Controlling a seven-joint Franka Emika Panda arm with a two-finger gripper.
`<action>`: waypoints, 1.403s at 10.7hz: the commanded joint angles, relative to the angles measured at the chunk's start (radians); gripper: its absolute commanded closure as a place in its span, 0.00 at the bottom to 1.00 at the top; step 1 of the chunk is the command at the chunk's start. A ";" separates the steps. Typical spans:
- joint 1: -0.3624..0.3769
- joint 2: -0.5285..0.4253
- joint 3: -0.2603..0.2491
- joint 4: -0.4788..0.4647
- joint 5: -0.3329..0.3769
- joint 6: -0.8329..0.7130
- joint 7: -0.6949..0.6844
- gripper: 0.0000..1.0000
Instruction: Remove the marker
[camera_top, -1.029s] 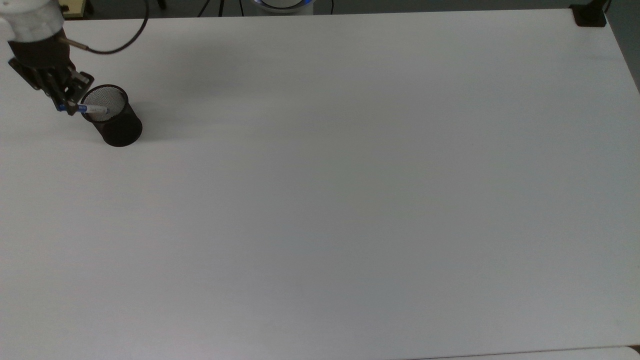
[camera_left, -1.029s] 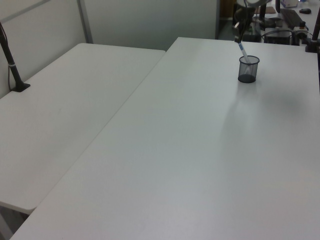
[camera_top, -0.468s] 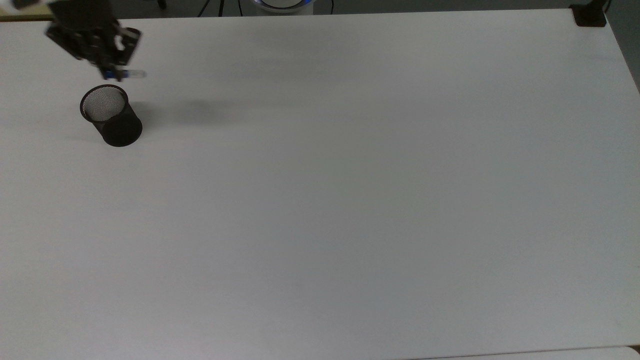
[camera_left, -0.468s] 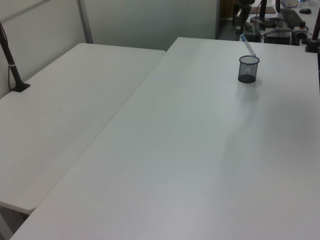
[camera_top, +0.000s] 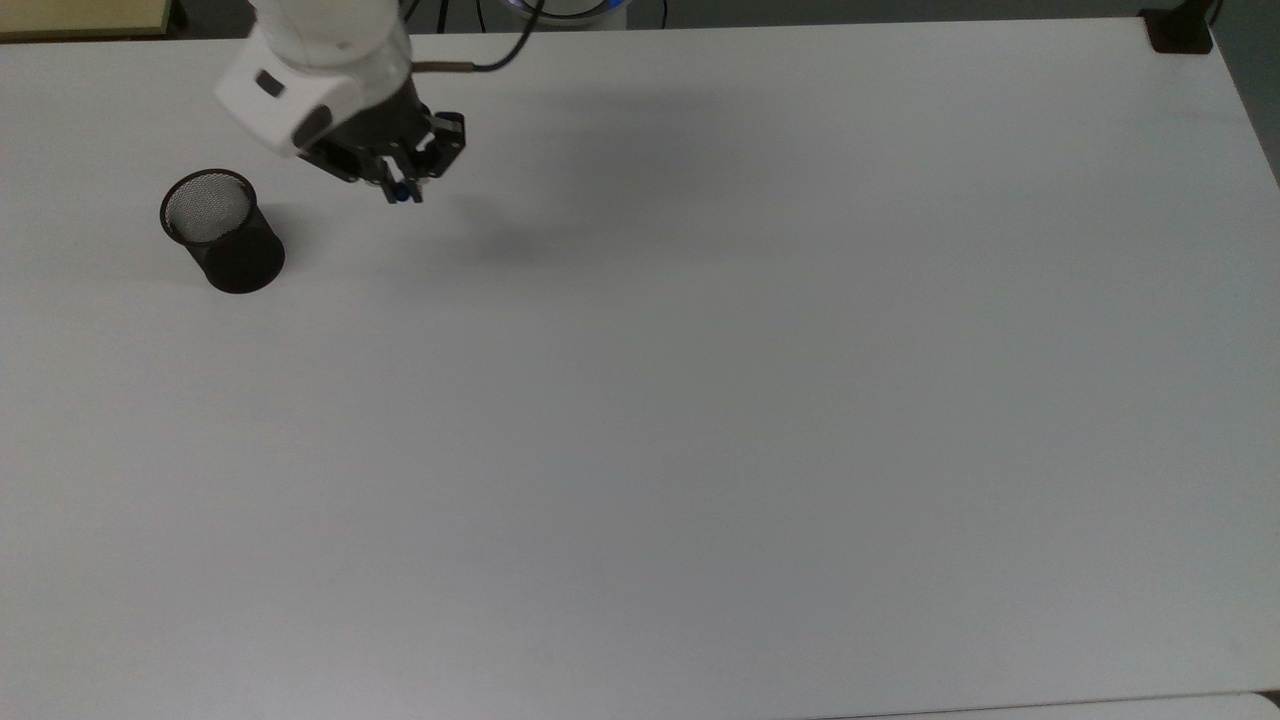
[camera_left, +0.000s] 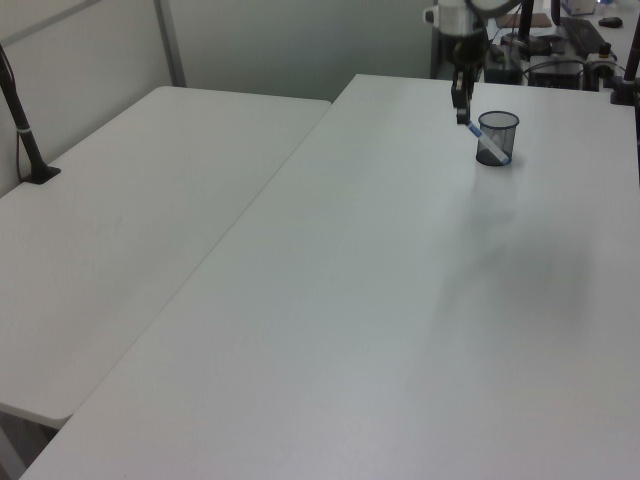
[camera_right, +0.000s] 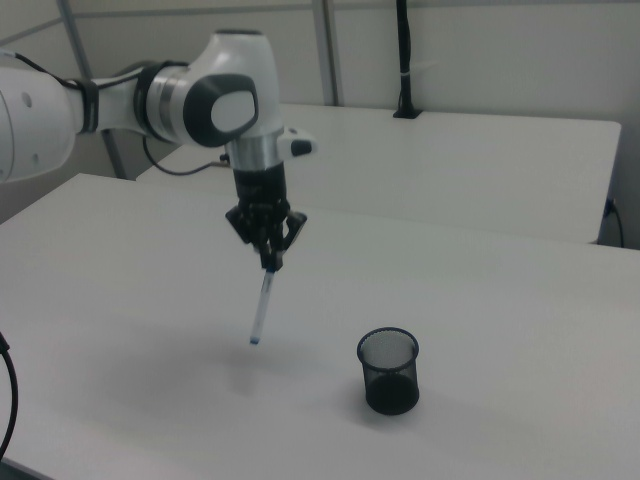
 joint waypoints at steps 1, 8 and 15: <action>0.052 0.048 -0.013 -0.063 0.017 0.025 0.016 0.85; 0.140 0.099 -0.014 -0.040 0.002 0.148 0.255 0.00; 0.243 -0.114 -0.011 0.071 -0.045 -0.139 0.363 0.00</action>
